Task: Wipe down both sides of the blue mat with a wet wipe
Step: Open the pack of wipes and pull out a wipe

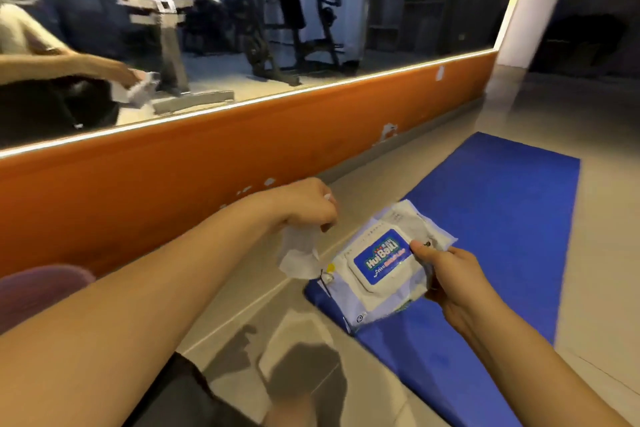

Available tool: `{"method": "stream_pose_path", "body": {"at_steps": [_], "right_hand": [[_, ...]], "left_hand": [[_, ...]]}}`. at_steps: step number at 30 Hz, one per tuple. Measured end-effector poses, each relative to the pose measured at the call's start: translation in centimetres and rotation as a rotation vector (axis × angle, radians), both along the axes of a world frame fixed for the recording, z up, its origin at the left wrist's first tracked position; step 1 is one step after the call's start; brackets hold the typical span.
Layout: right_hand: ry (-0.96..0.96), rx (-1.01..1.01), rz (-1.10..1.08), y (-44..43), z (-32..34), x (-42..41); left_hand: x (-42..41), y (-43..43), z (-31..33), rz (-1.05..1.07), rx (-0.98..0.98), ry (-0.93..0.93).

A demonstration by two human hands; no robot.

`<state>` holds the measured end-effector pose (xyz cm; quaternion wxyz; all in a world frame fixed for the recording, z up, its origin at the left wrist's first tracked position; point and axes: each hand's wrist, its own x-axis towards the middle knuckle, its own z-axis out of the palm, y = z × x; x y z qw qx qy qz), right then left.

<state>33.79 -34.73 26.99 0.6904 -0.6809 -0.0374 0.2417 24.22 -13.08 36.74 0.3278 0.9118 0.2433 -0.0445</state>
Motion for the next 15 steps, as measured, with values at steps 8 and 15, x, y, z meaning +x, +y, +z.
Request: {"method": "stream_pose_path", "body": {"at_steps": [8, 15], "right_hand": [[0.169, -0.194, 0.435, 16.8, -8.0, -7.9], [0.37, -0.223, 0.608, 25.5, -16.0, -14.9]], "left_hand": [[-10.3, 10.2, -2.0, 0.327, -0.004, -0.106], [-11.3, 14.0, -4.2, 0.466, -0.048, -0.238]]}}
